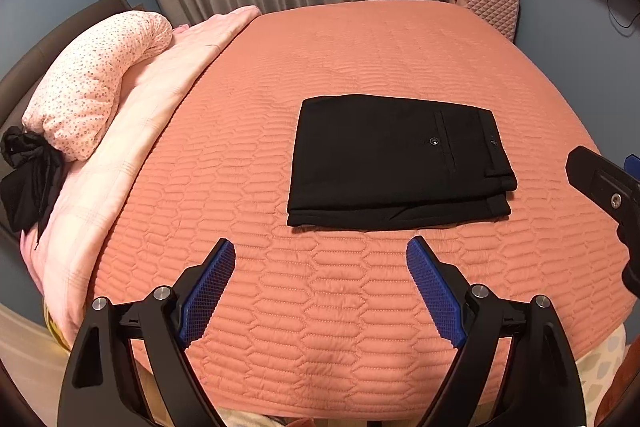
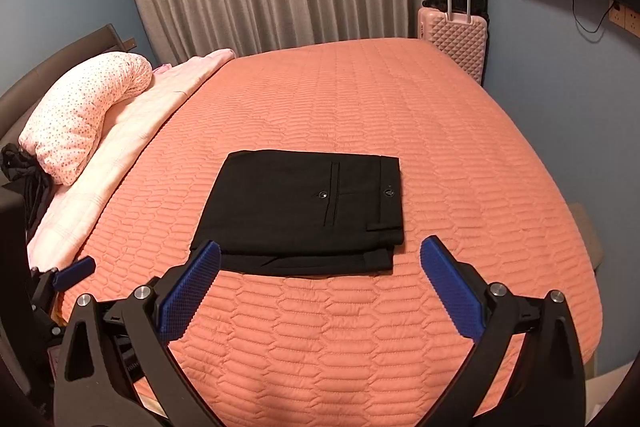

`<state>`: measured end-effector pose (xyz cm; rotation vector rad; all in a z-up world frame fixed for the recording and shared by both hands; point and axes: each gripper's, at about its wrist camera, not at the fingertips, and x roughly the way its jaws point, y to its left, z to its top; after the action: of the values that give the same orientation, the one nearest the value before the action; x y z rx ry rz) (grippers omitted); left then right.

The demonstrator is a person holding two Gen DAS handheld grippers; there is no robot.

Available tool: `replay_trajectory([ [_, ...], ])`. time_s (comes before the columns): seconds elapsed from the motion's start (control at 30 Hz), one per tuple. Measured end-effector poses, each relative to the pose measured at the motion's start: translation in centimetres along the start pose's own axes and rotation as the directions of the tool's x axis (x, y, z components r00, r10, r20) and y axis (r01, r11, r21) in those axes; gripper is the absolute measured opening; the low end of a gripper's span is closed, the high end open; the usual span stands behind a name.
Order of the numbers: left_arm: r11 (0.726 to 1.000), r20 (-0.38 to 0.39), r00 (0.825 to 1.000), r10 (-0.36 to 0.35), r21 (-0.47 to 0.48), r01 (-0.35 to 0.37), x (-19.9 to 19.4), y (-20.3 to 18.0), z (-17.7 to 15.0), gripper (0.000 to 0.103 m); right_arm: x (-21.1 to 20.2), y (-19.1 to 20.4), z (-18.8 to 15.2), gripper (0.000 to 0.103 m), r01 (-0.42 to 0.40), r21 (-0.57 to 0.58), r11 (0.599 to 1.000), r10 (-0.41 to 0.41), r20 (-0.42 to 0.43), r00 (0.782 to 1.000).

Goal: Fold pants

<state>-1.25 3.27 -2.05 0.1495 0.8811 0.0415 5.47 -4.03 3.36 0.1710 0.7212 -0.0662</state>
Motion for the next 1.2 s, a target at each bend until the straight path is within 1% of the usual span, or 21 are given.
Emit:
replay_trajectory([
  [0.13,1.000,-0.014,1.000,-0.014,-0.010,0.014,0.4,0.3,-0.3,0.086,0.3,0.8,-0.1,0.098,0.068,-0.034,0.997,-0.067,0.019,0.998],
  [0.2,1.000,-0.016,1.000,-0.024,-0.012,0.024,0.6,0.4,-0.4,0.086,0.3,1.4,-0.5,0.098,0.117,-0.065,0.991,-0.113,0.054,0.992],
  [0.3,0.999,-0.024,0.999,-0.035,-0.001,0.035,1.1,0.4,-0.5,0.086,0.5,2.1,-1.1,0.098,0.189,-0.097,0.977,-0.183,0.066,0.981],
  [0.33,0.999,-0.023,0.999,-0.040,-0.001,0.040,1.2,0.4,-0.5,0.086,0.5,2.3,-1.2,0.098,0.197,-0.108,0.974,-0.190,0.075,0.979],
  [0.43,0.999,-0.025,0.999,-0.045,-0.001,0.045,1.3,0.5,-0.3,0.086,0.8,2.7,-1.2,0.098,0.175,-0.121,0.977,-0.168,0.064,0.984],
  [0.5,0.999,-0.017,0.999,-0.039,-0.004,0.039,1.3,0.6,-0.2,0.086,1.1,2.6,-1.0,0.098,0.130,-0.106,0.986,-0.126,0.043,0.991],
  [0.67,0.999,-0.011,0.999,-0.044,-0.023,0.044,1.1,1.0,0.0,0.086,1.6,2.2,-0.8,0.098,0.056,-0.062,0.997,-0.057,-0.018,0.998],
  [0.77,0.999,-0.010,0.999,-0.046,-0.027,0.046,0.9,1.1,0.1,0.086,1.5,1.8,-0.9,0.098,0.037,-0.032,0.999,-0.038,-0.030,0.999],
  [0.9,0.998,-0.009,0.999,-0.049,-0.031,0.049,0.6,1.2,0.2,0.086,1.2,1.3,-0.8,0.098,0.031,0.001,1.000,-0.031,-0.031,0.999],
  [1.2,0.999,0.002,0.999,-0.037,-0.031,0.037,-0.1,1.2,0.2,0.086,0.4,1.4,-0.4,0.098,0.015,-0.006,1.000,-0.015,-0.016,1.000],
])
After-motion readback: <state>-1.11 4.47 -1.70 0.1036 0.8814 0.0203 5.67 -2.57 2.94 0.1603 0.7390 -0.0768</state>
